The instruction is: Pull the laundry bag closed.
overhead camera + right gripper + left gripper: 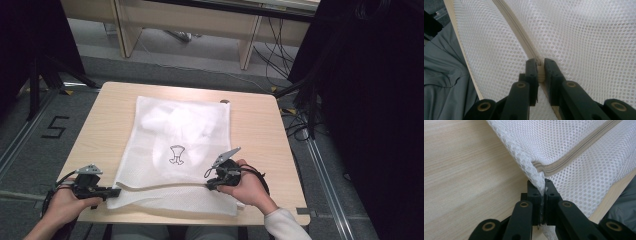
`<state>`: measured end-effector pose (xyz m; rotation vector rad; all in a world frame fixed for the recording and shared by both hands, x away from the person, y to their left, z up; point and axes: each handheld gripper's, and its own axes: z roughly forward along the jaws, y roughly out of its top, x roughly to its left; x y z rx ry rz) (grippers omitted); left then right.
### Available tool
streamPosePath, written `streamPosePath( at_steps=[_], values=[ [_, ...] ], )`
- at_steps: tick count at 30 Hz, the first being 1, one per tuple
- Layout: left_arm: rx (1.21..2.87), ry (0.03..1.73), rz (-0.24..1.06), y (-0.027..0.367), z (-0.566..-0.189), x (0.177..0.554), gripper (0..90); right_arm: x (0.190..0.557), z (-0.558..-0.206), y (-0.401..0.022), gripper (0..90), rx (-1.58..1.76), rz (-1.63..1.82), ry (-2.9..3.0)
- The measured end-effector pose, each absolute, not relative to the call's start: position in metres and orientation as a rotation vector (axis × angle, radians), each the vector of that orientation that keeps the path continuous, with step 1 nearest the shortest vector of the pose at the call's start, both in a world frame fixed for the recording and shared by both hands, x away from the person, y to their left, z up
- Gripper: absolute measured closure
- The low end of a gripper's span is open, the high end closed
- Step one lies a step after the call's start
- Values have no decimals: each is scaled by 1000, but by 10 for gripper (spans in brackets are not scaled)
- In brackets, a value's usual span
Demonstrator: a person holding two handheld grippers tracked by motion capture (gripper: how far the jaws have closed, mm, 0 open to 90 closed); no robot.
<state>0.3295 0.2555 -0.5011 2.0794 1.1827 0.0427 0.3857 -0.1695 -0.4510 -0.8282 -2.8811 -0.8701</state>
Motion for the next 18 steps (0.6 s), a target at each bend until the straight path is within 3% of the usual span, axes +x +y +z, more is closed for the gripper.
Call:
streamPosePath(
  at_steps=[14, 16, 18],
  values=[
    [2018, 1208, 54, 252, -503, 329, 856, 386, -450, -174, 827, -832, -882, -2881],
    [2082, 1182, 41, 256, -501, 330, 856, 386, -450, -175, 827, -835, -889, -2875],
    [2015, 1207, 55, 252, -503, 328, 856, 387, -450, -177, 827, -827, -896, -2871]
  ],
)
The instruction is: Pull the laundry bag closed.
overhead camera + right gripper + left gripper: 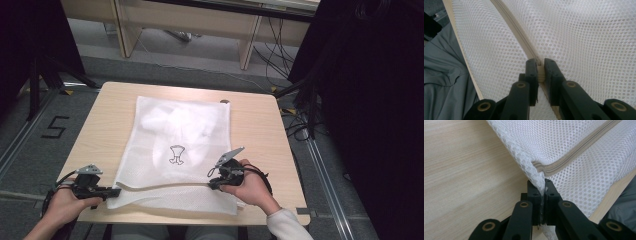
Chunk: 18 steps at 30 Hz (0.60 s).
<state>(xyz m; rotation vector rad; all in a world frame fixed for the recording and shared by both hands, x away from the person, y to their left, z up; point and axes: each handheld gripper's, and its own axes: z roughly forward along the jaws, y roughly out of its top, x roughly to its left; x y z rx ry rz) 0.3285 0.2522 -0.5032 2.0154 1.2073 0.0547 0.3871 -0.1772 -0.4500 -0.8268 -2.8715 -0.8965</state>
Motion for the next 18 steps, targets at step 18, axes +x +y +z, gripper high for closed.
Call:
streamPosePath(
  at_steps=[18],
  values=[
    [2062, 1182, 49, 255, -502, 329, 857, 383, -450, -187, 827, -901, -873, -2849]
  ],
)
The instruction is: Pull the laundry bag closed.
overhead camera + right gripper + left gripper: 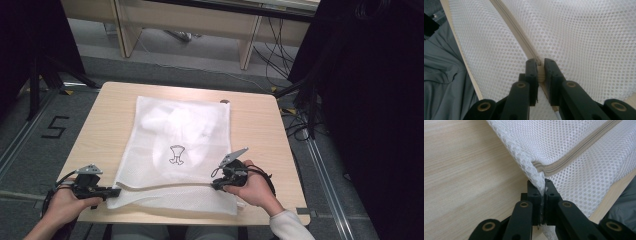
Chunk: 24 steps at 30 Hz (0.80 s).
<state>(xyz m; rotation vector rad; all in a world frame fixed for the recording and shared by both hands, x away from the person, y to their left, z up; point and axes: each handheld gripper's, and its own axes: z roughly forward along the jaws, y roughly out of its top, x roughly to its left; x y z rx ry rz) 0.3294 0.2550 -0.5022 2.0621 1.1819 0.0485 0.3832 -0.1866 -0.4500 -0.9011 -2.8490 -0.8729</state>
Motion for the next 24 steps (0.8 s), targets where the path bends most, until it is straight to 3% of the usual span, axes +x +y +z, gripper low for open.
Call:
streamPosePath(
  at_steps=[24],
  values=[
    [2036, 1207, 45, 253, -502, 329, 856, 381, -454, -206, 827, -936, -873, -2865]
  ],
)
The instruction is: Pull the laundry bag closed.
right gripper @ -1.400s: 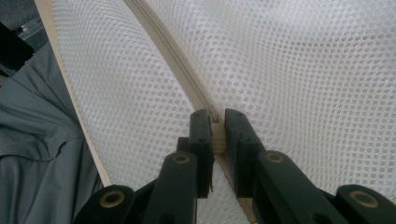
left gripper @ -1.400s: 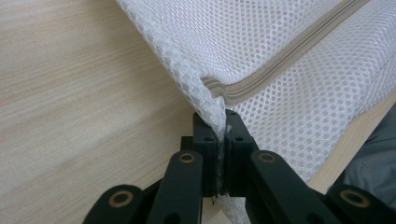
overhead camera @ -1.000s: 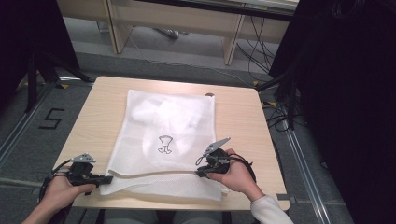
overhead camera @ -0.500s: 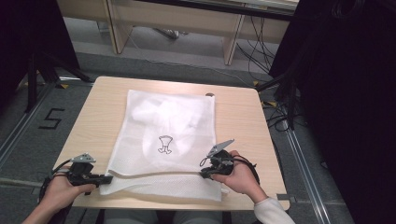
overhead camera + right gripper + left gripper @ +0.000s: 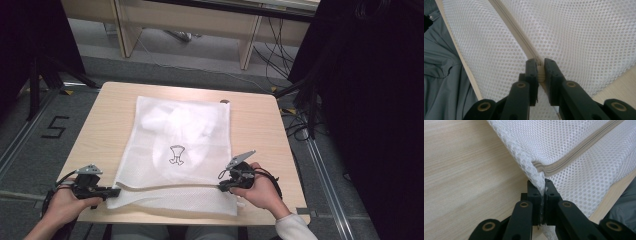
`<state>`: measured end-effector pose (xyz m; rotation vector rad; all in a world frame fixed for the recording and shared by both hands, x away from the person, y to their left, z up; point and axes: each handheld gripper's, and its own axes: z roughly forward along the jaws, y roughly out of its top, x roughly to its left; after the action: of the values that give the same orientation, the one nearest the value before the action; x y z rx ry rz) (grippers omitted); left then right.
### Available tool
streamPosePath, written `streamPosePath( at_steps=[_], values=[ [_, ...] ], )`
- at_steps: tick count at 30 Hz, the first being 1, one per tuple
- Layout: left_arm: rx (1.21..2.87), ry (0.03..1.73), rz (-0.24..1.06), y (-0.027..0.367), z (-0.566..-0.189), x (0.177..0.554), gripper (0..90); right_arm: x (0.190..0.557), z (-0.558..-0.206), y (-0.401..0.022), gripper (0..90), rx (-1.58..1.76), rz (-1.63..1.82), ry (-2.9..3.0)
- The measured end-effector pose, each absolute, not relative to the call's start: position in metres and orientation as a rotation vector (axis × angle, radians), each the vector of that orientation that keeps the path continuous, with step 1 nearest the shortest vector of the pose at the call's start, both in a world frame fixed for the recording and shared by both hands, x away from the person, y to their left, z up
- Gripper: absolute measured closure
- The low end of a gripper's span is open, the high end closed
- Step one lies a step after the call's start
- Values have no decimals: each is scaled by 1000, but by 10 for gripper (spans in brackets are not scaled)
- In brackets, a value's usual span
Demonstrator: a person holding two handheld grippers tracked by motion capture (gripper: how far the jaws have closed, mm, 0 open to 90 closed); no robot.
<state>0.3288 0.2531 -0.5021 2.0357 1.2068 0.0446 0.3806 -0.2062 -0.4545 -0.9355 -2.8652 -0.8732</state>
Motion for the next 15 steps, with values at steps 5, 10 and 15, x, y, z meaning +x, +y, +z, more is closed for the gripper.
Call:
streamPosePath(
  at_steps=[5, 10, 15],
  values=[
    [2058, 1187, 61, 254, -503, 329, 857, 378, -455, -213, 827, -943, -867, -2859],
    [2059, 1185, 59, 254, -503, 329, 857, 379, -456, -216, 826, -914, -886, -2873],
    [2057, 1187, 60, 254, -503, 329, 857, 377, -456, -219, 826, -972, -858, -2869]
  ],
)
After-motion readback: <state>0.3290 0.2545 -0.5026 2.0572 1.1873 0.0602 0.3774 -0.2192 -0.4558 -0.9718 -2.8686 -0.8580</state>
